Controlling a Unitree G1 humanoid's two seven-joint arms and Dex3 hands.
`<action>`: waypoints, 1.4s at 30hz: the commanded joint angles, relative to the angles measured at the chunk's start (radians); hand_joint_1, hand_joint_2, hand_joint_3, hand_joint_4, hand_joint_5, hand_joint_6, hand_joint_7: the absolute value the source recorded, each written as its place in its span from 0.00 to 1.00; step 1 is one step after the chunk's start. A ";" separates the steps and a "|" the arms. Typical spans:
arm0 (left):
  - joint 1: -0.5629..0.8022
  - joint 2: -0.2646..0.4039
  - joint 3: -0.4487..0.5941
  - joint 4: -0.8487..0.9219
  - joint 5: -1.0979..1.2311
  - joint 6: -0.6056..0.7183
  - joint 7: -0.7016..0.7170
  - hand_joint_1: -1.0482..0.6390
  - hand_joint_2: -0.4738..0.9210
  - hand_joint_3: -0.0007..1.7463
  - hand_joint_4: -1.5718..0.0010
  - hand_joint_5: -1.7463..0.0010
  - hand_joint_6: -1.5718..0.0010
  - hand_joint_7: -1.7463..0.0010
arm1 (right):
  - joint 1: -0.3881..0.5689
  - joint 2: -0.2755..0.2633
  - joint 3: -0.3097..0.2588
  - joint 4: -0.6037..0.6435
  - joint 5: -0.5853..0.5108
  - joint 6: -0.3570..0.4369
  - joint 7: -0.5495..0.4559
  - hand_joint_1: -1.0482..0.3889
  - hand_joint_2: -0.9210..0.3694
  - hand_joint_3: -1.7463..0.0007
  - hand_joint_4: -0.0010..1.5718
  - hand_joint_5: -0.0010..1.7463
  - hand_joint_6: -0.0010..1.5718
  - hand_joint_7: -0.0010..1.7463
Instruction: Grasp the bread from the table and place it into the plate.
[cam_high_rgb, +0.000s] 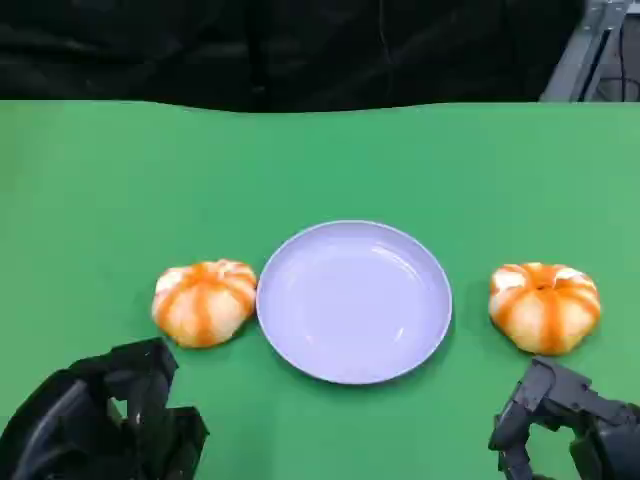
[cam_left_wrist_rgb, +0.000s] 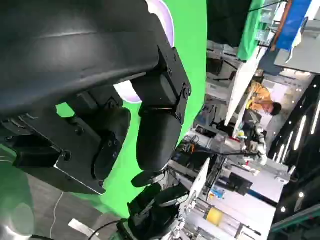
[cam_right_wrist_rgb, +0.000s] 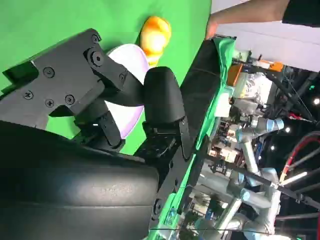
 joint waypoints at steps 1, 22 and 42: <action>0.004 0.008 0.007 0.000 0.006 -0.012 -0.007 0.73 0.81 0.85 0.32 0.00 0.41 0.00 | -0.003 -0.009 -0.006 0.001 0.008 -0.015 -0.003 0.64 0.32 0.30 0.53 1.00 0.48 0.90; -0.022 -0.036 0.005 0.137 0.083 -0.131 -0.006 0.76 0.79 0.87 0.39 0.00 0.48 0.00 | 0.001 -0.006 -0.005 -0.006 0.004 -0.017 -0.006 0.65 0.33 0.30 0.53 1.00 0.47 0.90; 0.019 -0.020 -0.057 0.152 1.148 -0.911 0.427 0.13 0.96 0.01 1.00 0.94 0.83 0.86 | 0.000 0.003 0.001 -0.024 -0.011 0.016 -0.013 0.64 0.32 0.31 0.53 1.00 0.48 0.90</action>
